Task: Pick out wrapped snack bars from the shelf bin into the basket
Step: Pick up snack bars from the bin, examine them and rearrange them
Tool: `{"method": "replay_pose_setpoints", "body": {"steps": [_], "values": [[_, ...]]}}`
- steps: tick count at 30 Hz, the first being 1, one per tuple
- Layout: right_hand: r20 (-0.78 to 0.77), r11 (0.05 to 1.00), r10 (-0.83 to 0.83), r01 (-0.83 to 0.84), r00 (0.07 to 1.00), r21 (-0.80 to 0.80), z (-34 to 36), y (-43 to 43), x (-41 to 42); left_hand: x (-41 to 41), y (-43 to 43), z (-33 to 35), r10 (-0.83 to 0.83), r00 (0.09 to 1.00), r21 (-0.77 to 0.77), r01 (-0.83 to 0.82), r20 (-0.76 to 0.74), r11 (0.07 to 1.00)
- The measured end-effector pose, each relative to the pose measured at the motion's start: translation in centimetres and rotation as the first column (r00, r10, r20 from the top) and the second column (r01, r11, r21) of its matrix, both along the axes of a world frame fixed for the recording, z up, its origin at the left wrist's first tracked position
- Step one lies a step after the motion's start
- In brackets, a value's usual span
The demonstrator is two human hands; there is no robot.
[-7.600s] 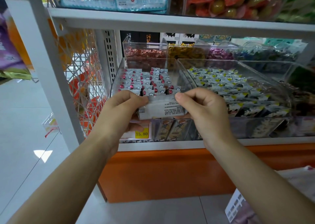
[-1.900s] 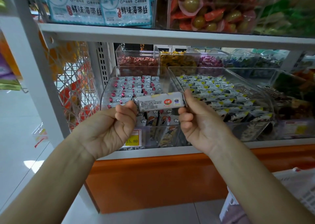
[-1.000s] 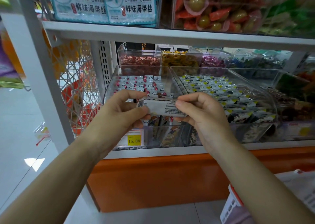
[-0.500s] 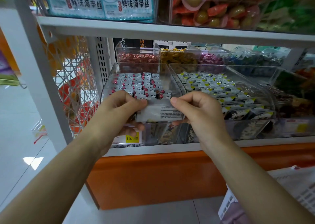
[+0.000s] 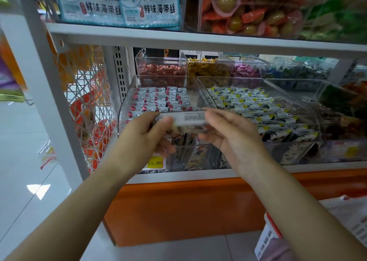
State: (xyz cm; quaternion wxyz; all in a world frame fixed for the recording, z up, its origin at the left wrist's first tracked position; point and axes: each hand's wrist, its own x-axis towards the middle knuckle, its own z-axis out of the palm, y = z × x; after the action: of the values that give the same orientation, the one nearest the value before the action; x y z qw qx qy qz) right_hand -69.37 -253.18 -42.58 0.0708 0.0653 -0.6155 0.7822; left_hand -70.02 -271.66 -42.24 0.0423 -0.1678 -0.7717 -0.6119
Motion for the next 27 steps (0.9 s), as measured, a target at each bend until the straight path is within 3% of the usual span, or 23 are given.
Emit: {"method": "replay_pose_setpoints", "body": {"steps": [4, 8, 9, 11, 13, 15, 17, 20, 23, 27], "values": [[-0.128, 0.972, -0.028, 0.057, 0.991, 0.227, -0.4, -0.4, -0.1, -0.3, 0.1, -0.4, 0.077, 0.996, -0.040, -0.078, -0.035, 0.996], [-0.163, 0.963, -0.176, 0.204, 0.971, 0.178, 0.2, 0.2, -0.6, -0.7, 0.1, -0.8, 0.146, 0.965, -0.183, -0.187, -0.216, 0.965], [-0.187, 0.946, -0.217, 0.253, 0.958, 0.200, 0.4, 0.3, -0.7, -0.9, -0.2, -0.8, 0.161, 0.929, -0.301, -0.267, -0.333, 0.915], [-0.240, 0.890, -0.259, 0.328, 0.935, 0.316, 0.8, 0.4, -0.7, -1.4, -0.7, -1.1, 0.058, 0.854, -0.603, -0.411, -0.517, 0.684], [-0.311, 0.787, -0.223, 0.358, 0.924, 0.502, 0.8, 0.2, -0.7, -1.5, -1.0, -1.8, -0.062, 0.892, -0.815, -0.379, -0.448, 0.438], [-0.368, 0.629, -0.180, 0.395, 0.912, 0.669, 0.7, -0.3, -0.8, -1.3, -1.1, -2.7, -0.074, 0.947, -0.911, -0.279, -0.314, 0.304], [-0.435, 0.523, -0.150, 0.445, 0.888, 0.727, 1.1, -0.6, -1.0, -1.1, -1.3, -3.2, -0.068, 0.960, -0.933, -0.246, -0.272, 0.264], [-0.505, 0.468, -0.138, 0.505, 0.852, 0.725, 1.8, -0.4, -1.4, -1.1, -1.4, -2.9, -0.072, 0.961, -0.945, -0.247, -0.268, 0.216], [-0.470, 0.399, -0.055, 0.451, 0.881, 0.798, 1.2, -0.6, -1.7, -1.0, -1.3, -2.9, -0.079, 0.960, -0.954, -0.252, -0.267, 0.160], [-0.439, 0.342, 0.034, 0.402, 0.898, 0.849, -0.3, -2.3, -2.2, -1.2, -1.2, -2.8, -0.080, 0.963, -0.955, -0.241, -0.258, 0.170]]}}
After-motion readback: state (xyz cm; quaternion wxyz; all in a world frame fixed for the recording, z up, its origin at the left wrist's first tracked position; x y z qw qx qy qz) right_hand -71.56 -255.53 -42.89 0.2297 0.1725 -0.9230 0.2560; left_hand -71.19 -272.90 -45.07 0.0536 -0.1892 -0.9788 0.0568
